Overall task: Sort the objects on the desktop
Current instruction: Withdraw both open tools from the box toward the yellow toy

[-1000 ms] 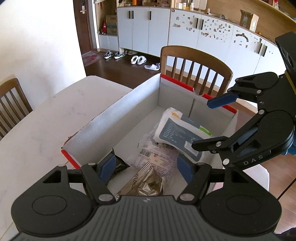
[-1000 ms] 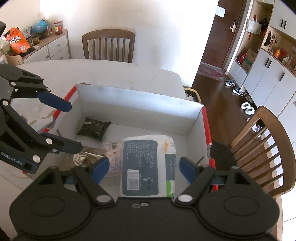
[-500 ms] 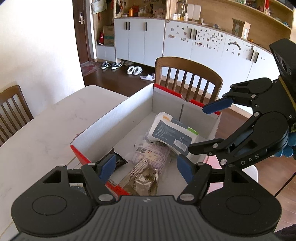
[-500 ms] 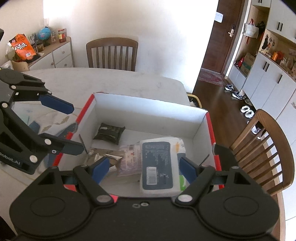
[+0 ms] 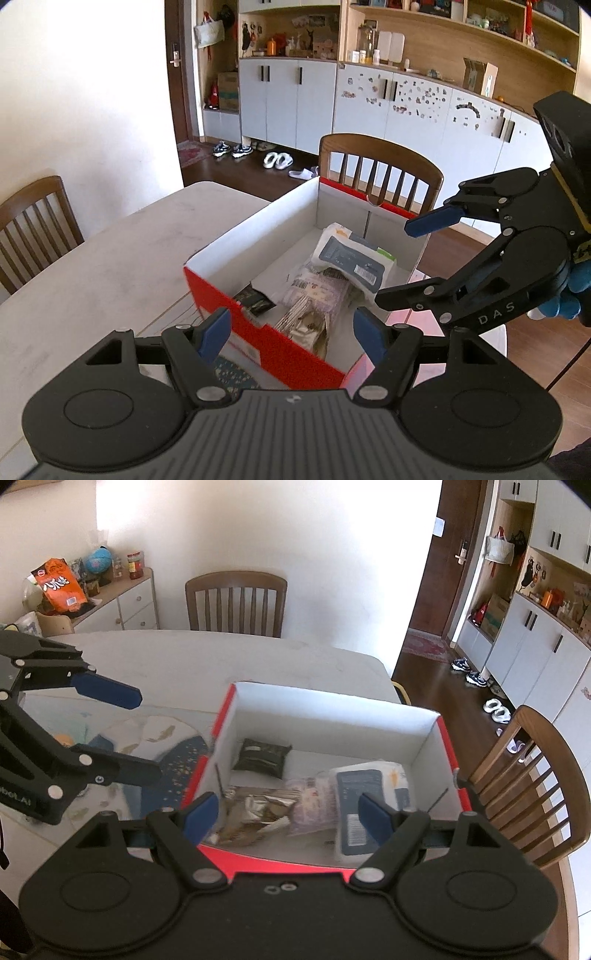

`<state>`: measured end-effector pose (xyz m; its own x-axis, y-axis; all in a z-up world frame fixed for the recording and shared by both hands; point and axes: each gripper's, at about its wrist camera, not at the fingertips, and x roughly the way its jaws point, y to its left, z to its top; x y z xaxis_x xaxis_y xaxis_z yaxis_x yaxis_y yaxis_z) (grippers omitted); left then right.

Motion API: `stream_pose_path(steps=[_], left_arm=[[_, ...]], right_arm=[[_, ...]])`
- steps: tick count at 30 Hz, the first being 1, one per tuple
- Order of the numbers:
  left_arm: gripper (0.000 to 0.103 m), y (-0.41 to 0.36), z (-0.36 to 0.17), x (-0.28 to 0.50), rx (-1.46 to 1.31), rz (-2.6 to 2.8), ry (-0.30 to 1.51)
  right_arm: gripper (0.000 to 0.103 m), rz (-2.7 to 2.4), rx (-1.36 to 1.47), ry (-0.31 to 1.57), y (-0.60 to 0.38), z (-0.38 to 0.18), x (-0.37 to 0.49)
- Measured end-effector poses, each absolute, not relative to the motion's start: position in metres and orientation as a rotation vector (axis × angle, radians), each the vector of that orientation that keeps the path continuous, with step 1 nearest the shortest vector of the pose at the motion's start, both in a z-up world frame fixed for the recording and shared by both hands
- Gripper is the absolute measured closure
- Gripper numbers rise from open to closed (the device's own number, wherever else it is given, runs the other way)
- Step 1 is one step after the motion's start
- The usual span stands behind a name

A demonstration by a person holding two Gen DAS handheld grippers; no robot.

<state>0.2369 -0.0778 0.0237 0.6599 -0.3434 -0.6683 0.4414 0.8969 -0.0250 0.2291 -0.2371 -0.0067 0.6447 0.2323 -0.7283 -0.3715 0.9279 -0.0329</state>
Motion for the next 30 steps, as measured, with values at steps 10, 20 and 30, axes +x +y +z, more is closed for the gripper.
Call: stream_pose_path(steps=[10,20,30], left_arm=[[0.031,-0.037,0.025,0.200,0.120,-0.423,0.700],[0.025,0.001,0.022,0.169,0.129,-0.392,0.678],[0.010,0.037,0.012,0.145,0.107,-0.361,0.674]], right_arm=[[0.020,0.378,-0.189,0.783,-0.196,-0.005,0.208],[0.017,0.412,-0.208,0.749,-0.157,-0.005,0.186],[0.005,0.433,-0.202,0.735,-0.123,-0.012,0.174]])
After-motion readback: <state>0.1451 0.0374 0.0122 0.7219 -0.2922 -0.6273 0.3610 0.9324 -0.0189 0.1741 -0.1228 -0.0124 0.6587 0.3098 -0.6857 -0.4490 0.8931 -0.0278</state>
